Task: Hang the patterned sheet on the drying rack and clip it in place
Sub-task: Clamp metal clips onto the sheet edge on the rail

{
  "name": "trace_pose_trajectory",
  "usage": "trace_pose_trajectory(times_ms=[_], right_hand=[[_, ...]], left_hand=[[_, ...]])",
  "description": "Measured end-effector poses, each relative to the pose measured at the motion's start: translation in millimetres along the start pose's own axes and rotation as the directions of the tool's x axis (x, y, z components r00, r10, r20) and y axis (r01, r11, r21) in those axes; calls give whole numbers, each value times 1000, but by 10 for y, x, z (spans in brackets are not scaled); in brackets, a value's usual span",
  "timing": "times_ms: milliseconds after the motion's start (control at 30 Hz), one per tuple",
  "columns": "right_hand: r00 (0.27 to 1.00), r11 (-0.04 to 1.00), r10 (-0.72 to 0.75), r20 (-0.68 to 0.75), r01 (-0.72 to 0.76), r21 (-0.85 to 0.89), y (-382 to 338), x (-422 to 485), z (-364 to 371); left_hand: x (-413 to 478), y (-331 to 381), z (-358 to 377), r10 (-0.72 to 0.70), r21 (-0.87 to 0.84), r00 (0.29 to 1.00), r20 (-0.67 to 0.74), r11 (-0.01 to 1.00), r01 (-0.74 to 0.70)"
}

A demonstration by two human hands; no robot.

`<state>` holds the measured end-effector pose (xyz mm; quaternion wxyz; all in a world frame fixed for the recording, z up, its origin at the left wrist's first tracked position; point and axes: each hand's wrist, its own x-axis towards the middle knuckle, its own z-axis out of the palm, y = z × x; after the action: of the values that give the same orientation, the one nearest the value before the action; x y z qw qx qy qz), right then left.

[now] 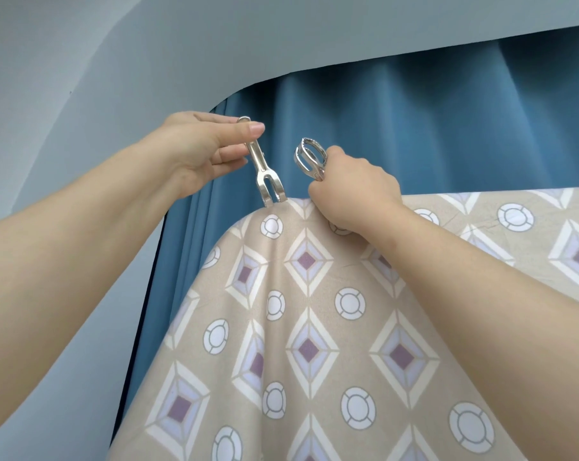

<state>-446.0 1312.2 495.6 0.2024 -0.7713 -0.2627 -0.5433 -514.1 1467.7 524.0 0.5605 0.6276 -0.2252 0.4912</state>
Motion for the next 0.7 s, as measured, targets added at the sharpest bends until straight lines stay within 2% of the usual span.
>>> trace_pose_trajectory(times_ms=[233, 333, 467, 700], right_hand=[[1000, 1000, -3, 0, 3, 15, -18, -8, -45], [1000, 1000, -6, -7, 6, 12, -19, -12, -61], [1000, 1000, -13, -10, 13, 4, -26, -17, -61], [1000, 1000, -3, -21, 3, 26, 0, -23, -67]], left_hand=[[1, -13, 0, 87, 136, 993, -81, 988, -75], [-11, -75, -36, 61, 48, 994, -90, 997, -57], [-59, -218, 80, -13, 92, 1000, 13, 996, 12], [-84, -437, 173, -97, -48, 995, 7, 994, 97]])
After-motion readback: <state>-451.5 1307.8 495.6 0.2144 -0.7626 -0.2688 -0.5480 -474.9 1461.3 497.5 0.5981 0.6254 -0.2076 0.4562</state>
